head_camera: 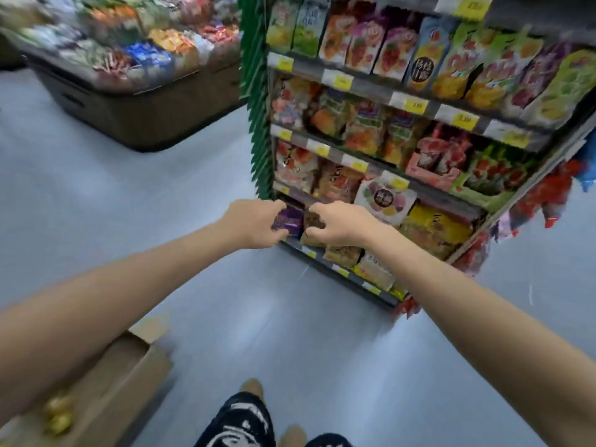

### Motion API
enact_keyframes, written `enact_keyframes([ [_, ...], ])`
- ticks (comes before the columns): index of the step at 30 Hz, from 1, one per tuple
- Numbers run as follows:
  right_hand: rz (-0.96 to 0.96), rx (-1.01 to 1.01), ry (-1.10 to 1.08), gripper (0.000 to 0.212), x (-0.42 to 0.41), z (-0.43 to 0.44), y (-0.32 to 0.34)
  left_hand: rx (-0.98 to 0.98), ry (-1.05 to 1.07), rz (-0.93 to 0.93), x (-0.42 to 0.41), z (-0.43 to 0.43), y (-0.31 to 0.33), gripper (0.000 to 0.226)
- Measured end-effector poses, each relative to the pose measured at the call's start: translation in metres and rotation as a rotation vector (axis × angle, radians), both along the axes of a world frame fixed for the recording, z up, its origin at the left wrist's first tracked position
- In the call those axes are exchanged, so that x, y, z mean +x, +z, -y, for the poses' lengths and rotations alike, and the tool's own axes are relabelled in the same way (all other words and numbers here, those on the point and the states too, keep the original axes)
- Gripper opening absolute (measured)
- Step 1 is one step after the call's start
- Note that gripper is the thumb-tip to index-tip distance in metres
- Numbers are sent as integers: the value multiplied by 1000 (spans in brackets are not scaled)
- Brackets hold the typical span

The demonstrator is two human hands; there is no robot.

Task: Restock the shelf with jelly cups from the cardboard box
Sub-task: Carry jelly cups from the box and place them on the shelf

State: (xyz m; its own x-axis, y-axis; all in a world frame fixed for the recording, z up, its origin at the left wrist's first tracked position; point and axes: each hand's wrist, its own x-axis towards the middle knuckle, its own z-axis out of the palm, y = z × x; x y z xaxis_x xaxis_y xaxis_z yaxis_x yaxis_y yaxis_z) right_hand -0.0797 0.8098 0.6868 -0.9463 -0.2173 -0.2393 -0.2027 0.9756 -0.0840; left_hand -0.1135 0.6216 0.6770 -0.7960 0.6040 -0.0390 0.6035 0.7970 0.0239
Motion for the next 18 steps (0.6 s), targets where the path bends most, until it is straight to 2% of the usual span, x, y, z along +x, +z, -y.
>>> enact_keyframes([
  [2, 20, -26, 64, 49, -6, 37, -18, 5, 78, 39, 12, 38, -18, 50],
  [6, 80, -35, 204, 56, -18, 114, -45, 14, 247, 89, 34, 112, -48, 53],
  [18, 170, -21, 565, 54, -40, 351, -83, 31, 783, 321, 78, 356, -94, 56],
])
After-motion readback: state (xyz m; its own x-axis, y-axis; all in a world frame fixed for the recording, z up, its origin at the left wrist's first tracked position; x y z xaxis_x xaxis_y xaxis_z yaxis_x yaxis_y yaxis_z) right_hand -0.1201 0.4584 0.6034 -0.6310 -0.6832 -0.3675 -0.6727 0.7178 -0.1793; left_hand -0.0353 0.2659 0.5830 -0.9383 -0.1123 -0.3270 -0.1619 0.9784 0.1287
